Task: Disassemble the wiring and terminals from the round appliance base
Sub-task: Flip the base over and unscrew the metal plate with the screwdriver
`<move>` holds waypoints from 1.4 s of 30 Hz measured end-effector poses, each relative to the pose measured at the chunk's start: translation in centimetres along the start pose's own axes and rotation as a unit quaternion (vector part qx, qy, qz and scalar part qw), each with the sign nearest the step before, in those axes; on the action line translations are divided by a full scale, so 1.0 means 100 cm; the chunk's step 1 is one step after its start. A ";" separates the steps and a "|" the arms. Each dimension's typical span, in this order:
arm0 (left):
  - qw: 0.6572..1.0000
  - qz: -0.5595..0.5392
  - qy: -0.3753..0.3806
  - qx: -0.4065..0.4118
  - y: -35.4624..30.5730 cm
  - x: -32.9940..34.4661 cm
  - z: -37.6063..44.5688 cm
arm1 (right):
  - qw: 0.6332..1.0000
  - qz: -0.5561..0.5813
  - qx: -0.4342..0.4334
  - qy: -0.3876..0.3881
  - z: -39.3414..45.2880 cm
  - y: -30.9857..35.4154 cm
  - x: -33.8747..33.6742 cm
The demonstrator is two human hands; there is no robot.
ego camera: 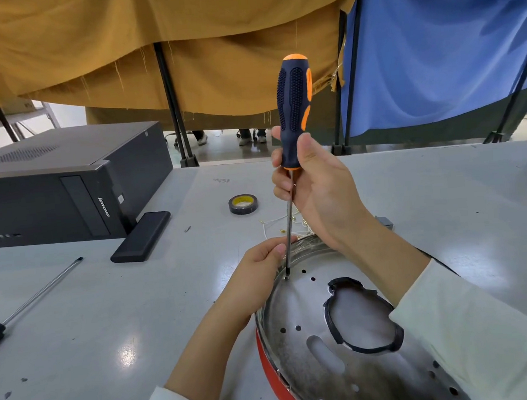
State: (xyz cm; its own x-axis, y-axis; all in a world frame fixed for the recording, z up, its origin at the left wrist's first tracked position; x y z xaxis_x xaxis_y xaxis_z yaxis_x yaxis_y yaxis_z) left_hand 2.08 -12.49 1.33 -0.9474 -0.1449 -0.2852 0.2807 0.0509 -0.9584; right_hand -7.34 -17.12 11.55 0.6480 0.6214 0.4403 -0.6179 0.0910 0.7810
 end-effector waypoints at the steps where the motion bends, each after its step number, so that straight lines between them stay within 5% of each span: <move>1: 1.000 0.000 0.001 0.000 0.000 0.000 0.000 | 1.000 0.007 0.006 0.000 0.001 0.000 0.000; 42: 1.000 0.009 0.000 0.015 -0.001 0.000 0.001 | 0.999 -0.008 0.043 0.032 0.000 -0.003 -0.001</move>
State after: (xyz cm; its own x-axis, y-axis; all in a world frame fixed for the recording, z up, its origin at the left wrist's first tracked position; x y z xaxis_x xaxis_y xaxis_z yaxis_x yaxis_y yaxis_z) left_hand 2.05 -12.57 1.42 -0.9426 -0.1434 -0.3016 0.3015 0.0231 -0.9532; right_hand -7.23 -17.19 11.27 0.6265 0.6685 0.4007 -0.5650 0.0354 0.8243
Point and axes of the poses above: each hand's wrist, its own z-axis towards the middle knuckle, its own x-axis out of the palm, y = z × x, the point moved 3 cm from there along z, towards the middle knuckle, and after that the axes turned 5 degrees about z, right-handed, at the moved point
